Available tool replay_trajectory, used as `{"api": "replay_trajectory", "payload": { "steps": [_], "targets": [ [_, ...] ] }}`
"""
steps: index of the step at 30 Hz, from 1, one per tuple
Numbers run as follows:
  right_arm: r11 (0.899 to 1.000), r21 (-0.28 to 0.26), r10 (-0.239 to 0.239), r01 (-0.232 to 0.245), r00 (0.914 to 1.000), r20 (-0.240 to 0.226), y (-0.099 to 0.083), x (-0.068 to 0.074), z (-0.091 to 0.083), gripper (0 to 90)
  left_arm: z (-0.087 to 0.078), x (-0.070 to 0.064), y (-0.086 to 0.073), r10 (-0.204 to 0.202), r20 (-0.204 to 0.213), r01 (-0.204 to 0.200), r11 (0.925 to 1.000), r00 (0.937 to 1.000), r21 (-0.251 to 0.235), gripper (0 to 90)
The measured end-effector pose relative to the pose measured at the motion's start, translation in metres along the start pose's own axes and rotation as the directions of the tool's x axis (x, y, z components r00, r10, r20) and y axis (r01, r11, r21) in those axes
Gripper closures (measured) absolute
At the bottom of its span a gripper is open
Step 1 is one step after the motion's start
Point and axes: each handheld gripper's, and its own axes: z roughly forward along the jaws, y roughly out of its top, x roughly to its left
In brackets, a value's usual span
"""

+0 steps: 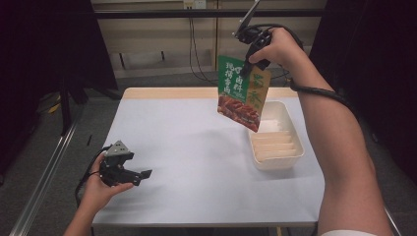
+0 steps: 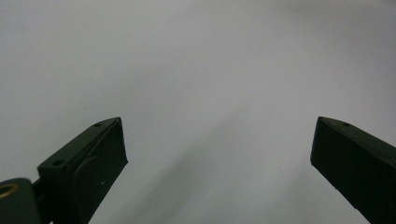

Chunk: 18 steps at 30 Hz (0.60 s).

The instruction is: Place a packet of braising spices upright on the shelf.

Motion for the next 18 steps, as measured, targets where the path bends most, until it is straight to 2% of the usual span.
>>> {"api": "replay_trajectory", "payload": {
  "steps": [3, 15, 16, 17, 18],
  "targets": [
    [1.000, -0.001, -0.012, 0.012, 0.9999, 0.003, 0.000, -0.002, -0.002, 90.0, 0.000, 0.000, 0.000, 0.001, 0.000, -0.001, 1.0000, 1.0000, 0.002, 3.3],
    [1.000, 0.016, 0.002, -0.002, 1.0000, -0.002, -0.003, -0.009, -0.004, 90.0, 0.000, 0.001, 0.000, 0.000, 0.000, 0.000, 1.0000, 1.0000, 0.001, 3.3],
    [1.000, 0.016, -0.007, 0.007, 1.0000, 0.002, -0.003, -0.011, -0.004, 90.0, 0.000, 0.001, 0.000, 0.001, -0.002, -0.001, 1.0000, 1.0000, 0.001, 3.3],
    [1.000, 0.017, 0.004, -0.004, 1.0000, 0.005, -0.003, -0.012, -0.004, 90.0, 0.000, 0.001, 0.000, 0.001, -0.002, -0.001, 1.0000, 1.0000, 0.001, 3.3],
    [1.000, 0.028, -0.006, 0.006, 1.0000, 0.006, -0.004, -0.013, -0.005, 90.0, 0.000, 0.001, 0.000, 0.002, -0.001, -0.002, 1.0000, 1.0000, 0.000, 3.3]
  ]
}}
